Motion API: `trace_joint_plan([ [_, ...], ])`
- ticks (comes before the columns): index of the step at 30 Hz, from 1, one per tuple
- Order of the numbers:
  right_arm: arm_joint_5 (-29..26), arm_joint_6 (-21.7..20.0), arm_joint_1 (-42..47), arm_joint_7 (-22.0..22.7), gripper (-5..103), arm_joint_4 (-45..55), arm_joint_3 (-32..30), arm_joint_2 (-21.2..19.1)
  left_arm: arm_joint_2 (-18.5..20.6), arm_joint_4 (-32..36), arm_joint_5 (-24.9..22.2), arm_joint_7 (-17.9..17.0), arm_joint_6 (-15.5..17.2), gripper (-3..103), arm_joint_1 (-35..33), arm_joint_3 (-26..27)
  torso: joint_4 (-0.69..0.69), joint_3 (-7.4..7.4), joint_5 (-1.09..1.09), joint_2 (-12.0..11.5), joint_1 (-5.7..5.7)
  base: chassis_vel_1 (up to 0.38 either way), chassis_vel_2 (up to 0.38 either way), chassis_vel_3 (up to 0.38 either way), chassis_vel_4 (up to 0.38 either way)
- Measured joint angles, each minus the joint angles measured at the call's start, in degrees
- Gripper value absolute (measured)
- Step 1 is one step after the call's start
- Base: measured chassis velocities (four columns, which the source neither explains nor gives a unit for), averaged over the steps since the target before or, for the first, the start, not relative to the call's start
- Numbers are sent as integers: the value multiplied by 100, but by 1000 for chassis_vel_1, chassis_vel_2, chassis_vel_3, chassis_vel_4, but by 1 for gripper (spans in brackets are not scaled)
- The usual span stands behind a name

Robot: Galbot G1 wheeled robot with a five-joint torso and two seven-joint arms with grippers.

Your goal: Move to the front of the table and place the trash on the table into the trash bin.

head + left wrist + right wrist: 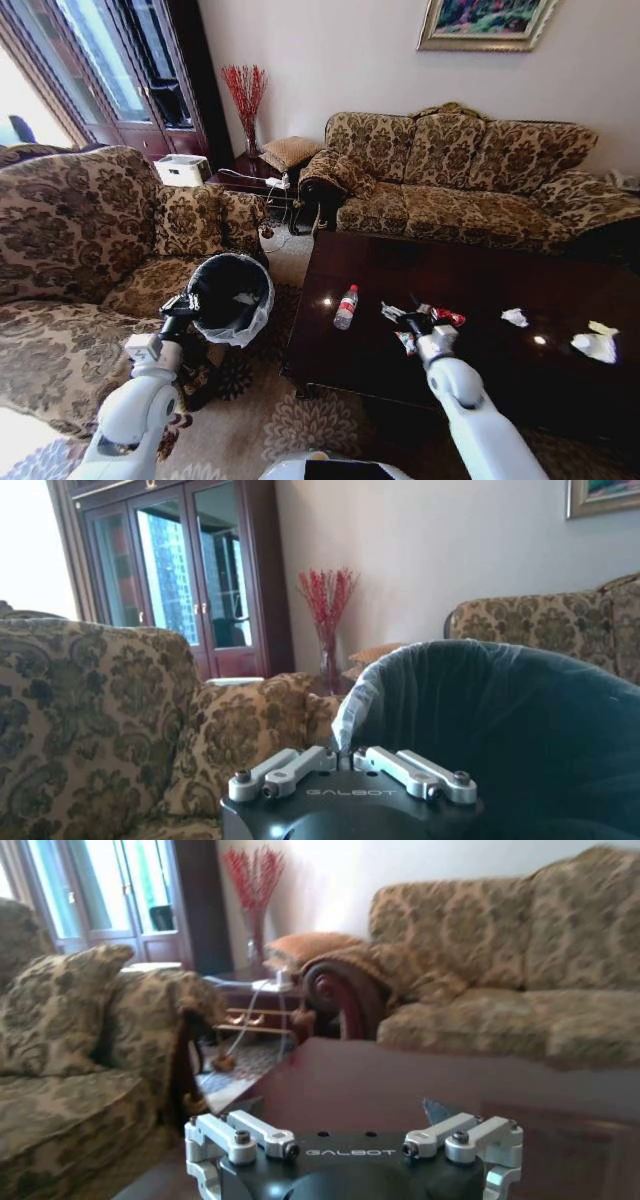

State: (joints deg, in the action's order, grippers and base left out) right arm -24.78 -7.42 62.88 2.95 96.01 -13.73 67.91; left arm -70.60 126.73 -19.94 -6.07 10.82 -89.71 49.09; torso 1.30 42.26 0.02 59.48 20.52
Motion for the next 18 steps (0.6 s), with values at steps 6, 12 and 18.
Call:
trace_joint_plan([
  [6,-154,119,-765,595,100,-857,969,411,59,-93,-81,-89,-18,3,76,48,1,0,0,0,1,0,0,0,0],
  [12,-442,-202,-1201,1953,100,-1347,1502,998,72,-97,-87,-91,-10,3,139,26,0,0,2,0,1,0,0,0,0],
  [18,-695,-398,-1426,2395,100,-1676,1514,1205,75,-51,-89,-62,9,3,145,22,-1,-1,-1,1,0,0,0,0,0],
])
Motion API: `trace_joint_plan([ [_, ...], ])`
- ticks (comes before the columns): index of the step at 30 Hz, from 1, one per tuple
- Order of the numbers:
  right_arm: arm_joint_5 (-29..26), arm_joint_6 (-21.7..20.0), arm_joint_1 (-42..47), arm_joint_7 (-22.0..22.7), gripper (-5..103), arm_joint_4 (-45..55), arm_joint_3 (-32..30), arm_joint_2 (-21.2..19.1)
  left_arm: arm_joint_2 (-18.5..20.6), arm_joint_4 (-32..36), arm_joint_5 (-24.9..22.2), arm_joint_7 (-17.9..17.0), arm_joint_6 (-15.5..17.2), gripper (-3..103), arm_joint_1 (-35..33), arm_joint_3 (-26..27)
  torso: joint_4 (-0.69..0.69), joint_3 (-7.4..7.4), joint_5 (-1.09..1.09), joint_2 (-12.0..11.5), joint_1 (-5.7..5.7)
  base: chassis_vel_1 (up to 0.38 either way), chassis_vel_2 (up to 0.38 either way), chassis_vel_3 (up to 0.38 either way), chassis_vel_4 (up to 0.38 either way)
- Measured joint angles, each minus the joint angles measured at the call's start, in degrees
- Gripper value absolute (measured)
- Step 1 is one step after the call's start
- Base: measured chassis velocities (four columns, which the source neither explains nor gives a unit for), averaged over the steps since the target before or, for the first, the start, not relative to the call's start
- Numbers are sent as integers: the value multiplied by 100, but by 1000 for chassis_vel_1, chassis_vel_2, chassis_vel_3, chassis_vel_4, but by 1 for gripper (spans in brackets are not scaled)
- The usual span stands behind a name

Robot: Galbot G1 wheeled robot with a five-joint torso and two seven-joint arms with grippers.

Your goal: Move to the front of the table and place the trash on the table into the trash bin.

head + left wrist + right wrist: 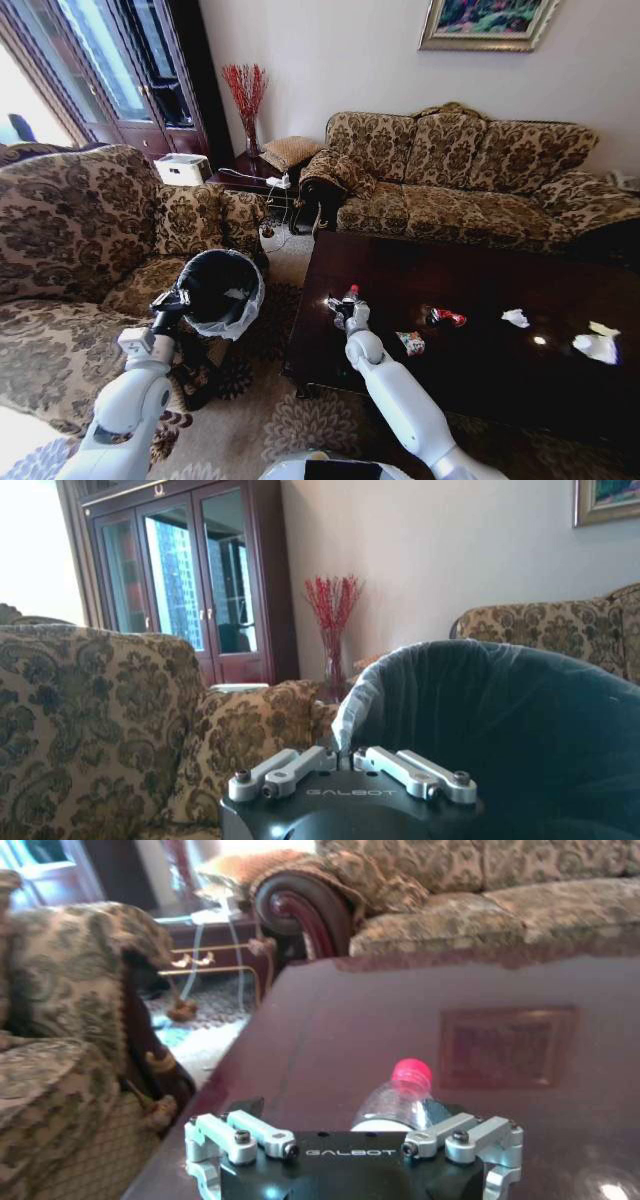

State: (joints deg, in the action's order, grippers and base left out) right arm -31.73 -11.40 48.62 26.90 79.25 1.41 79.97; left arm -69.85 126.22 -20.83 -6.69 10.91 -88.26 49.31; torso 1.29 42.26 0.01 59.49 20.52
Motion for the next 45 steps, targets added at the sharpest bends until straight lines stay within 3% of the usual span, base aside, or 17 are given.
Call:
trace_joint_plan([
  [6,-431,-205,-140,124,100,-182,-81,78,-13,14,6,11,9,3,-20,2,0,0,0,0,0,0,0,0,0],
  [19,-786,-429,-261,62,102,-468,-165,213,7,91,-9,7,98,3,-21,38,0,0,-1,0,0,0,0,0,0],
  [22,-813,-439,-251,41,98,-501,-165,213,-2,91,-10,7,98,3,-22,37,0,0,-1,0,0,0,0,0,0],
  [24,-862,-442,-222,-42,83,-549,-184,228,-6,91,-9,8,98,3,-17,35,1,-2,-1,1,-1,0,0,0,0],
  [27,-860,-434,-212,-124,77,-600,-209,255,2,96,-9,9,98,3,-15,35,2,-3,-1,2,-2,0,0,0,0],
  [29,-836,-424,-202,-161,66,-613,-228,273,24,98,-11,10,99,3,-15,40,1,-3,-1,2,-2,0,0,0,0],
  [31,-828,-423,-200,-168,66,-609,-235,274,32,98,-14,11,99,3,-15,42,2,-3,-1,2,-2,0,0,0,0],
  [32,-816,-423,-193,-177,56,-581,-250,273,45,98,-21,11,102,3,-12,46,1,-2,0,2,-2,0,0,0,0],
  [36,-791,-407,-174,-177,46,-466,-259,217,67,99,-44,12,111,3,1,41,2,0,-3,2,-1,0,0,0,0],
  [39,-777,-398,-134,-100,34,333,-242,-133,161,111,-153,48,165,3,5,10,0,2,-1,0,1,0,0,0,0],
  [44,-878,-387,-186,-91,26,1102,-186,-593,274,58,-235,77,182,3,50,-44,0,1,-2,0,1,0,0,0,0],
  [45,-965,-387,-241,-154,20,1807,-182,-1044,464,-55,-397,96,225,3,124,-127,0,0,0,0,0,0,0,0,0],
])
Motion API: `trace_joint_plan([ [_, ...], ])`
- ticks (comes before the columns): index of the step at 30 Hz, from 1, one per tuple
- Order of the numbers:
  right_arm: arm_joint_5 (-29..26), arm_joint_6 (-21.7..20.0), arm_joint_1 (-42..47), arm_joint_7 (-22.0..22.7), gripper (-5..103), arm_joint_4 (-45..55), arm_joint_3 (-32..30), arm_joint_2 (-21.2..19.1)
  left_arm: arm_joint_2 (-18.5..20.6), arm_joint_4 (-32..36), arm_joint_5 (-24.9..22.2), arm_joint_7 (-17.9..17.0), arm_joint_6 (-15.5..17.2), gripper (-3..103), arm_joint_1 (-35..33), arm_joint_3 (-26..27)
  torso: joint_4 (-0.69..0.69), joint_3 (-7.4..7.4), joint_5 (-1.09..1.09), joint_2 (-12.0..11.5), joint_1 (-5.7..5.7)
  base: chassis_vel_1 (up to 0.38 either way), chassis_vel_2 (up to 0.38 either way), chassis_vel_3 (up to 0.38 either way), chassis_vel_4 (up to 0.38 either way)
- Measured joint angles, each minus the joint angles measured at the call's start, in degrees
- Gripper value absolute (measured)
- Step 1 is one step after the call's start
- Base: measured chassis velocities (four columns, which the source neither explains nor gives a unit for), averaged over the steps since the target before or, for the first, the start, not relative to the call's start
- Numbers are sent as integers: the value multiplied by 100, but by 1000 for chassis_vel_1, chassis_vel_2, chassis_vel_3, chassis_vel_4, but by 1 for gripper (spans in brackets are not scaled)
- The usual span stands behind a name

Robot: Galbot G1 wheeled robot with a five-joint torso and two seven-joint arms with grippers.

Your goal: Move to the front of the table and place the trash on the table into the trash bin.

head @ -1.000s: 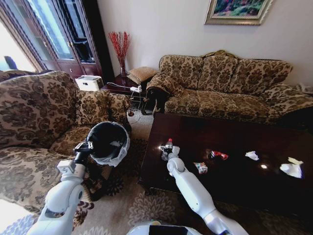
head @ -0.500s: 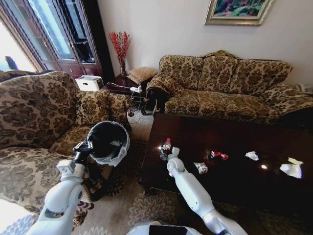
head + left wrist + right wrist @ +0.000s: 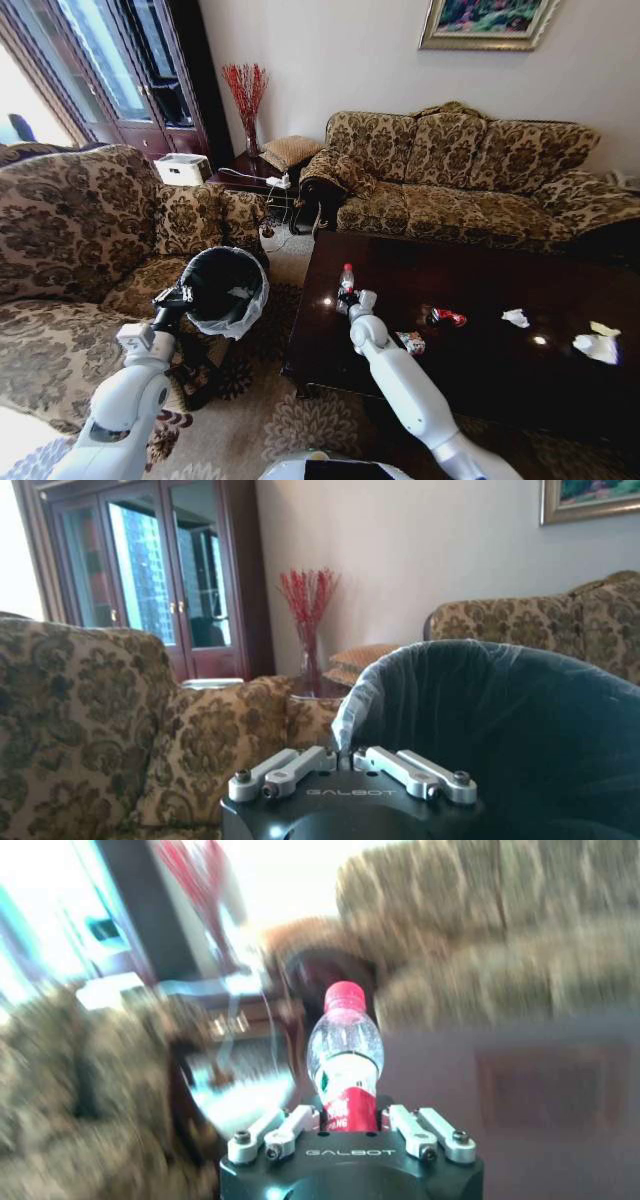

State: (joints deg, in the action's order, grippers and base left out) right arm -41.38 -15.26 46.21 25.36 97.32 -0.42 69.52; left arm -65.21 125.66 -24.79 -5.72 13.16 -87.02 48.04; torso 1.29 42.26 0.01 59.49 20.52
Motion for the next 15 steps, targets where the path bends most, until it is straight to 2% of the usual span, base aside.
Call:
trace_joint_plan([
  [3,-101,0,-189,-363,20,990,-82,-562,399,-261,-276,32,89,3,195,-171,-1,0,0,0,0,0,0,0,0],
  [4,-101,0,-189,-363,20,990,-82,-562,399,-261,-276,32,89,3,195,-171,-1,0,0,0,0,0,0,0,0],
  [6,-246,109,-405,-872,20,1387,-89,-873,659,-438,-387,53,131,3,383,-277,0,0,0,0,0,0,0,0,0],
  [7,-462,291,-697,-1413,20,1640,25,-1150,914,-588,-532,107,178,3,580,-402,1,0,0,0,0,0,0,0,0],
  [9,-560,361,-820,-1576,20,1699,107,-1235,1010,-635,-606,130,204,3,654,-455,0,0,1,0,0,0,0,0,0],
  [12,-1133,760,-1586,-2258,20,1866,935,-1455,1421,-768,-1065,198,403,3,1001,-752,0,0,-4,0,0,0,0,0,0],
  [13,-1133,760,-1586,-2258,20,1866,935,-1455,1421,-768,-1065,198,403,3,1001,-752,0,0,-4,0,0,0,0,0,0],
  [15,-1256,959,-2016,-2401,20,1812,1351,-1366,1546,-783,-1233,241,482,3,1111,-856,-1,0,0,0,0,0,0,0,0],
])
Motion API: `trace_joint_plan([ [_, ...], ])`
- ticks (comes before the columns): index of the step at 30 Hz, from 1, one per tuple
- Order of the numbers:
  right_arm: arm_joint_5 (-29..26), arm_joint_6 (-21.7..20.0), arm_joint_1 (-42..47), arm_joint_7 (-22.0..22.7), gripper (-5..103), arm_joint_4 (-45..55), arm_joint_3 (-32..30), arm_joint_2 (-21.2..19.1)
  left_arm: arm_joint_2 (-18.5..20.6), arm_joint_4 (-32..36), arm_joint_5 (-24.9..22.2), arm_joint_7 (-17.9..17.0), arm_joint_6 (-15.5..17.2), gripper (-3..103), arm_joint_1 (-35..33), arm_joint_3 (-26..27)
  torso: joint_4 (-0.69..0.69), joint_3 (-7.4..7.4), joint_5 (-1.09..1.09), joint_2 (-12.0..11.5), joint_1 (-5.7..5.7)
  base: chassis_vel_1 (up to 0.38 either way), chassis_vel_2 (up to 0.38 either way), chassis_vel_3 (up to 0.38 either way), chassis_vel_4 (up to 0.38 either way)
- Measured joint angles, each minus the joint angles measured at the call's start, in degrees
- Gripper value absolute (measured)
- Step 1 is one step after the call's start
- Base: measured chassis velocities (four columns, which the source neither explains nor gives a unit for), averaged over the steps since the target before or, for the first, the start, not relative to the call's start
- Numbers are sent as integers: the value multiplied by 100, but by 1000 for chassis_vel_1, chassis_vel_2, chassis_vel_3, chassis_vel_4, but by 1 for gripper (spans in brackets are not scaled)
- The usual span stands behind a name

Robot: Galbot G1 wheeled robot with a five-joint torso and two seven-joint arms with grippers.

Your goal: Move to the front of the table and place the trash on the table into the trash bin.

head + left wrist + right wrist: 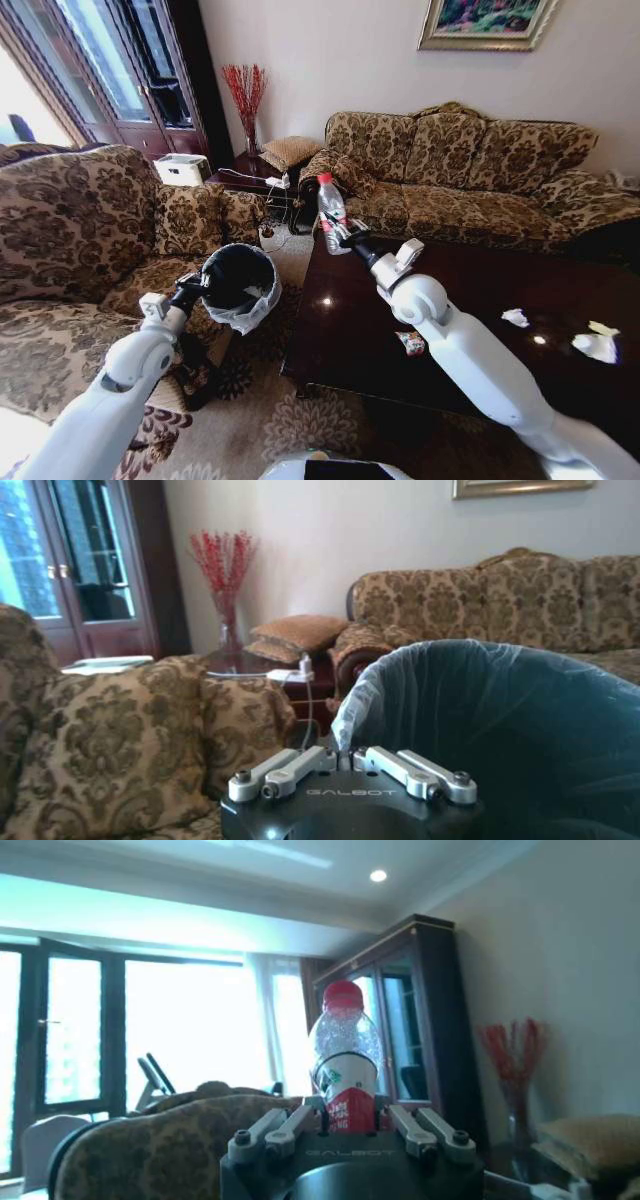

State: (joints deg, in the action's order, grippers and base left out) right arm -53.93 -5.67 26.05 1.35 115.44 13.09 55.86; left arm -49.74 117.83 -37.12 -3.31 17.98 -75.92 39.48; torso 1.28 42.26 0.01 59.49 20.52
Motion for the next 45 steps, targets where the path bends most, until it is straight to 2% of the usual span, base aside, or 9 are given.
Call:
trace_joint_plan([
  [2,-35,263,-593,-155,20,-250,689,304,109,37,-191,67,87,3,22,-25,3,0,0,0,0,0,0,0,0],
  [6,19,392,-1003,-293,20,-539,1244,607,161,120,-380,90,182,3,-4,-25,10,0,1,0,0,0,0,0,0],
  [11,456,473,-1205,-478,20,-1057,1932,938,176,290,-484,159,278,3,-109,-24,2,0,-1,0,-1,0,0,0,0],
  [15,940,500,-1200,-553,17,-1370,2089,1102,171,410,-488,166,292,3,-182,20,1,0,-2,0,0,0,0,0,0],
  [25,1263,500,-1243,-524,18,-1640,2167,1389,182,549,-508,173,310,3,-221,82,2,-1,-1,0,-1,0,0,0,0],
  [34,1463,369,-1201,-453,35,-1659,2131,1365,143,554,-480,194,331,3,-187,87,2,-1,-1,0,-1,0,0,0,0],
  [40,1527,375,-1183,-454,56,-1697,2076,1356,162,588,-480,194,358,3,-167,96,2,0,-1,0,-1,0,0,0,0],
  [43,1504,380,-1186,-444,73,-1703,2060,1358,162,588,-480,194,359,3,-172,96,2,-1,-1,0,-1,0,0,0,0],
  [45,1498,380,-1190,-436,73,-1701,2058,1355,161,588,-480,195,359,3,-172,96,2,-1,-1,0,-1,0,0,0,0],
])
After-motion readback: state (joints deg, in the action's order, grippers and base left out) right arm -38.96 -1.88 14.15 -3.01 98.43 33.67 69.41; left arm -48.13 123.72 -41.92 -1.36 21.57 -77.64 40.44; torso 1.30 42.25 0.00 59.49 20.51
